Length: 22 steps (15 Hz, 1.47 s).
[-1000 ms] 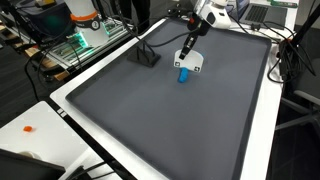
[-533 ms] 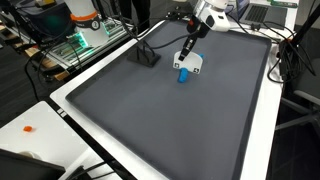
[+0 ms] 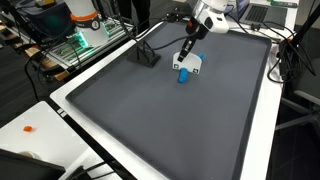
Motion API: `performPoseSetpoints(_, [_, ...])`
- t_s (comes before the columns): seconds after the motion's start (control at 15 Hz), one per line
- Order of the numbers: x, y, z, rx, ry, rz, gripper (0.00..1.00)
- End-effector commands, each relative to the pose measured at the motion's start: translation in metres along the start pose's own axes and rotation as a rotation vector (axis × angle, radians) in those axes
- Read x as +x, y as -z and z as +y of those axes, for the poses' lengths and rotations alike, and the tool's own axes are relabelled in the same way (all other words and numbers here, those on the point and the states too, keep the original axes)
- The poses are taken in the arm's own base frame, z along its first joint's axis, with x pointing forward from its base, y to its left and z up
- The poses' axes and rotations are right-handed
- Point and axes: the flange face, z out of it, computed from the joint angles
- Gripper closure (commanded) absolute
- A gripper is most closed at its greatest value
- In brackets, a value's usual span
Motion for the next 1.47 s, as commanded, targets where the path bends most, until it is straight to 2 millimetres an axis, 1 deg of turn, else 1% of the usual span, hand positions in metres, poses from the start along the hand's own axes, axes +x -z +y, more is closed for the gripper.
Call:
performPoseSetpoints(0.0, [-0.012,-0.021,0.008,0.014,-0.007,-0.04,0.99])
performPoseSetpoints(0.27, [-0.017,-0.022,0.011,0.022,-0.016,-0.043,0.99])
performPoseSetpoints(0.53, [-0.021,-0.017,0.012,0.034,-0.018,-0.043,0.99])
performPoseSetpoints(1.0, [-0.026,0.001,0.012,0.033,-0.012,-0.025,0.99])
performPoseSetpoints(1.4, [-0.024,0.025,0.017,0.001,-0.004,0.008,0.99])
